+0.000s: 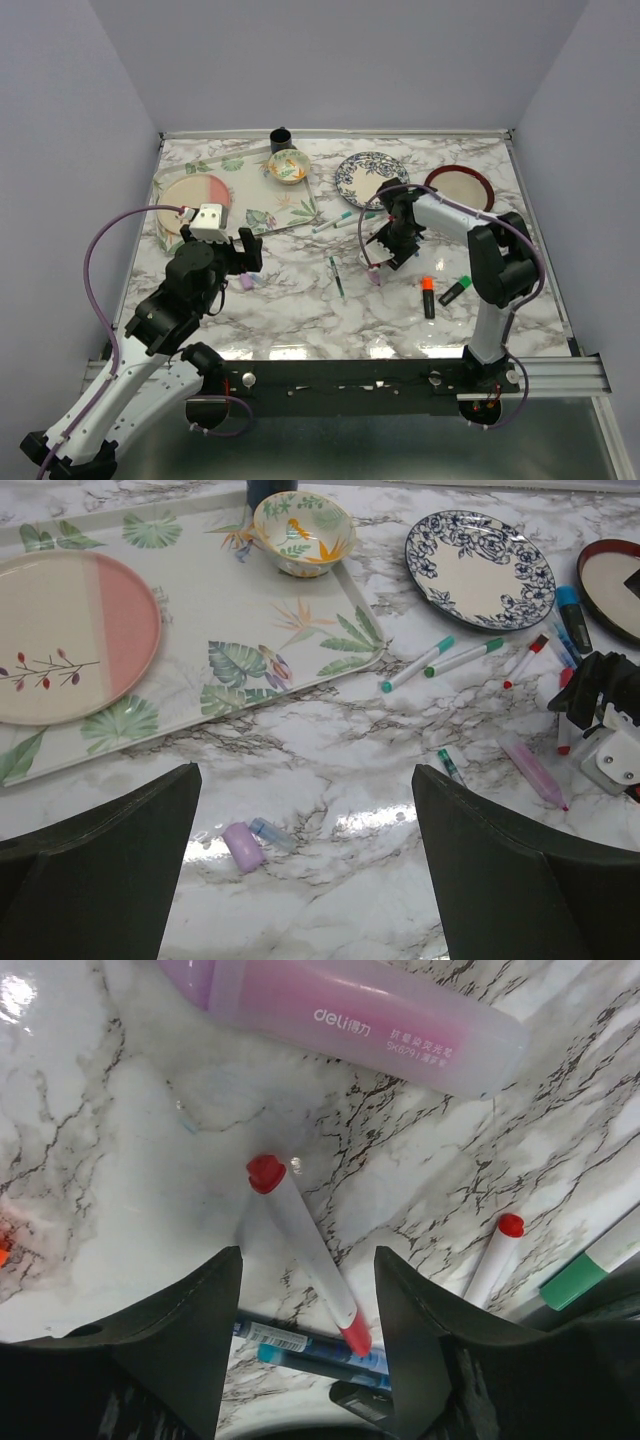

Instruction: Open the pen caps

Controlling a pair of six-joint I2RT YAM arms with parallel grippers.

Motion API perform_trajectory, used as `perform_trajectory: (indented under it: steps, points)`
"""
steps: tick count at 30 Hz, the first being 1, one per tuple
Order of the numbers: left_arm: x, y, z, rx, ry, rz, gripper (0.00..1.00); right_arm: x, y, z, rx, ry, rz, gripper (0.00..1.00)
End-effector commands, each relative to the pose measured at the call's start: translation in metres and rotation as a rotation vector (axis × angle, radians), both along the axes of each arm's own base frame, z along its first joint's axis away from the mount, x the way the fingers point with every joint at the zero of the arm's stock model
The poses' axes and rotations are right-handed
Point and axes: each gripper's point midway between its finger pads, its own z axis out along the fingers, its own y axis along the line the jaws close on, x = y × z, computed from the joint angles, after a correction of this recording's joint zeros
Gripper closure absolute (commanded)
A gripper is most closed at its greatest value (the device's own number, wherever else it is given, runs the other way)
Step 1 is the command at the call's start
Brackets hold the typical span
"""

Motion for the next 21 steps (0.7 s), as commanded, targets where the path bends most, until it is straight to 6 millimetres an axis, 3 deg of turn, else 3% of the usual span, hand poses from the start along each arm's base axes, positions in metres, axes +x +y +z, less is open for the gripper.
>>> perform_trajectory:
  steps: [1,12,21]
  points:
    - [0.001,-0.001,-0.003,-0.001,0.001,-0.009,0.04,0.010,-0.002,-0.005,-0.086,-0.019,0.025,0.43]
    - [0.001,0.000,-0.002,-0.007,0.000,-0.010,0.05,0.009,0.001,-0.014,-0.117,-0.012,0.057,0.70]
    - [0.003,0.002,-0.002,-0.012,-0.001,-0.005,0.04,0.008,0.017,-0.012,-0.047,-0.012,0.035,0.82]
